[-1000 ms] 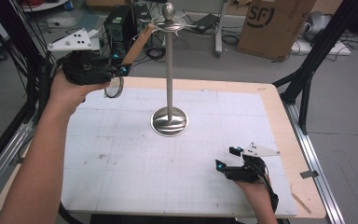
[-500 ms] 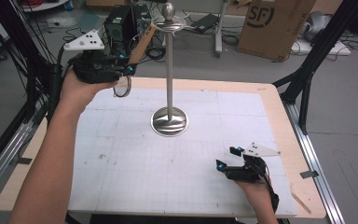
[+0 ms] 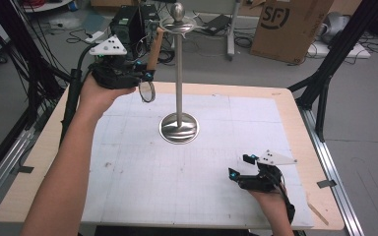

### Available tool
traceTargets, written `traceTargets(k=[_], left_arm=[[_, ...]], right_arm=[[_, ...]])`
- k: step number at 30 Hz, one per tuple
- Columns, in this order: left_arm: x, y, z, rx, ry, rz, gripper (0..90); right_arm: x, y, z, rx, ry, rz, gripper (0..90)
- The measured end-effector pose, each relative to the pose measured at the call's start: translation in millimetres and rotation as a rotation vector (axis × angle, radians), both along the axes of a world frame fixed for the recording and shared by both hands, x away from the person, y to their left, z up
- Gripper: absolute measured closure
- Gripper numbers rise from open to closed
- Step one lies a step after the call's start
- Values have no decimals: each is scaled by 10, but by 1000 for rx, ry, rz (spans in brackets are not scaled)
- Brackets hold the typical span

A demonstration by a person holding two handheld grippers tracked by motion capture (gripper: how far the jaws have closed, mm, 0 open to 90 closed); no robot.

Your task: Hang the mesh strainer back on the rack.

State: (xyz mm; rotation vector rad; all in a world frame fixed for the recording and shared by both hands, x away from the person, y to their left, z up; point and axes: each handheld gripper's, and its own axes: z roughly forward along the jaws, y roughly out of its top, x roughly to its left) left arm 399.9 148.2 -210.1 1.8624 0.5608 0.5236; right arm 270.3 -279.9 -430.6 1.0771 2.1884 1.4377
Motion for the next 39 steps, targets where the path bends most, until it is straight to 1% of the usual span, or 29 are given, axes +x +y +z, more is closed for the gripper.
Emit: traceTargets(k=[3,5,6,7,8,10,12,13,17,19,20,21,24,27,30,31,33,35,39], left_arm=[[8,-36,-13,5,4,-3,686],[7,-48,-21,20,-10,-14,676],[1,-55,-22,35,-18,2,635],[-1,-58,-26,40,-15,15,568],[-2,-52,-30,50,-14,17,545],[-8,-38,-37,63,-14,37,487],[-10,-9,-46,58,-9,44,449],[-12,7,-50,57,-5,49,439],[-16,76,-74,50,10,61,392],[-34,110,-87,37,16,68,355],[-41,133,-92,39,19,61,350],[-48,143,-101,30,24,58,348],[-83,196,-121,36,34,44,333],[-108,236,-145,35,46,25,308],[-146,267,-177,37,46,12,278],[-159,271,-193,26,46,7,274],[-185,288,-215,23,49,-2,265],[-205,302,-232,29,50,-18,261],[-250,308,-247,30,46,-33,244]], right_arm=[[-5,5,8,2,-1,2,188],[-6,1,10,2,-2,0,188],[-5,-2,10,3,-4,0,188],[-7,-4,10,3,-3,-1,188],[-8,-6,10,6,-2,-1,188],[-10,-7,10,6,1,-3,189],[-5,-4,6,2,-4,-1,188],[-7,1,5,3,1,1,188],[-2,6,1,-3,-3,3,189],[-2,6,0,-1,-3,1,189],[-3,7,1,0,-4,1,188],[-4,8,2,3,-3,2,188],[-5,16,2,7,4,5,188],[-3,25,-3,1,5,9,189],[-1,17,0,1,2,11,188],[-6,13,4,5,4,7,188],[-7,-2,11,9,0,3,188],[-9,-14,13,11,-1,1,189],[-6,-14,9,12,-2,0,188]])
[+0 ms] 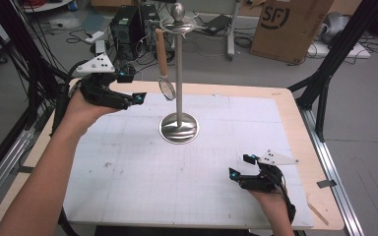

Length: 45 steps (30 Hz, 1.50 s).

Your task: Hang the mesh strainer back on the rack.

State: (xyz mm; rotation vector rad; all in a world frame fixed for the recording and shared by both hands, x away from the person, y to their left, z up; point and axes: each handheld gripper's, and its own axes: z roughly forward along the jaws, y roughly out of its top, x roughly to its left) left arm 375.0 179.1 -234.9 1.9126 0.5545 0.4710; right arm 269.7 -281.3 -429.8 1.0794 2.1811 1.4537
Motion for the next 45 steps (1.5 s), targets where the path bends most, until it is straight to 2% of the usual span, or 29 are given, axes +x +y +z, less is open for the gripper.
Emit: traceTargets(k=[4,11,23,33,45], left_arm=[[-56,12,1,-17,-9,-19,228],[-146,29,-29,-23,-16,-44,197],[-262,75,-151,-37,-7,-88,180],[-487,109,-393,-84,-5,-119,174],[-622,158,-663,-86,12,-119,174]], right_arm=[[2,8,-7,-2,6,2,189],[-1,11,-8,1,8,1,189],[0,13,-9,1,9,3,189],[0,6,-3,-1,4,2,188],[2,12,-13,-6,8,2,188]])
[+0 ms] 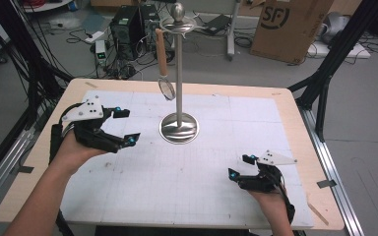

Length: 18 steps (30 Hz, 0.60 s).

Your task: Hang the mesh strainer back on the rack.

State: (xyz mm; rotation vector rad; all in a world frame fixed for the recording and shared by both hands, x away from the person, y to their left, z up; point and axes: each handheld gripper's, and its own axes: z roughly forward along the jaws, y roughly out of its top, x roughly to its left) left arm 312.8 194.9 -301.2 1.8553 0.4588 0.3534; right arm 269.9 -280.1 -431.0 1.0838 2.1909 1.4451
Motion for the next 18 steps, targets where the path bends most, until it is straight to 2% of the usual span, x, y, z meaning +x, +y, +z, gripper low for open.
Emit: traceTargets(k=[3,8,18], left_arm=[[-51,-9,-86,4,-3,-1,174],[-100,4,-200,-26,6,-3,175],[-194,12,-356,-16,-1,5,175]], right_arm=[[-3,-1,3,2,0,-2,189],[-5,0,7,5,-5,0,189],[-6,-1,4,1,2,0,189]])
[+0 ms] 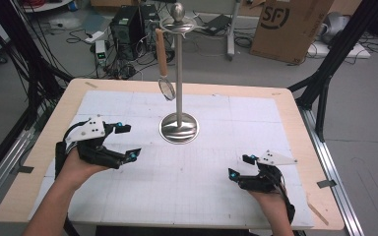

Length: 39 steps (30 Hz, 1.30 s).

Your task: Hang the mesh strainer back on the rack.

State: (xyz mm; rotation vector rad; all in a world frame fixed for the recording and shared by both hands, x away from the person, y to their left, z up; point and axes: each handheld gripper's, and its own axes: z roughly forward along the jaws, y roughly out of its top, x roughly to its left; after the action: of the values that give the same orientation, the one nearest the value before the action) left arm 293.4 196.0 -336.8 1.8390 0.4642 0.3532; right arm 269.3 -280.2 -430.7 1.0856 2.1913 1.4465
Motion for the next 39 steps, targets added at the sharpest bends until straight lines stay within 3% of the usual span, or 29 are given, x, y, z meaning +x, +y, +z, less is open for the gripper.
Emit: traceTargets(k=[11,14,19,29,39], left_arm=[[-134,-47,-209,-4,-11,22,175],[-178,-63,-270,25,-19,42,175],[-231,-57,-381,1,-7,53,175],[-187,32,-530,-4,21,102,174],[-124,21,-684,20,59,129,174]], right_arm=[[-1,4,4,1,-3,1,189],[-1,2,4,0,-3,1,188],[3,1,-1,-3,-4,2,188],[13,-4,-3,-1,-5,3,188],[22,-38,6,14,-7,-4,189]])
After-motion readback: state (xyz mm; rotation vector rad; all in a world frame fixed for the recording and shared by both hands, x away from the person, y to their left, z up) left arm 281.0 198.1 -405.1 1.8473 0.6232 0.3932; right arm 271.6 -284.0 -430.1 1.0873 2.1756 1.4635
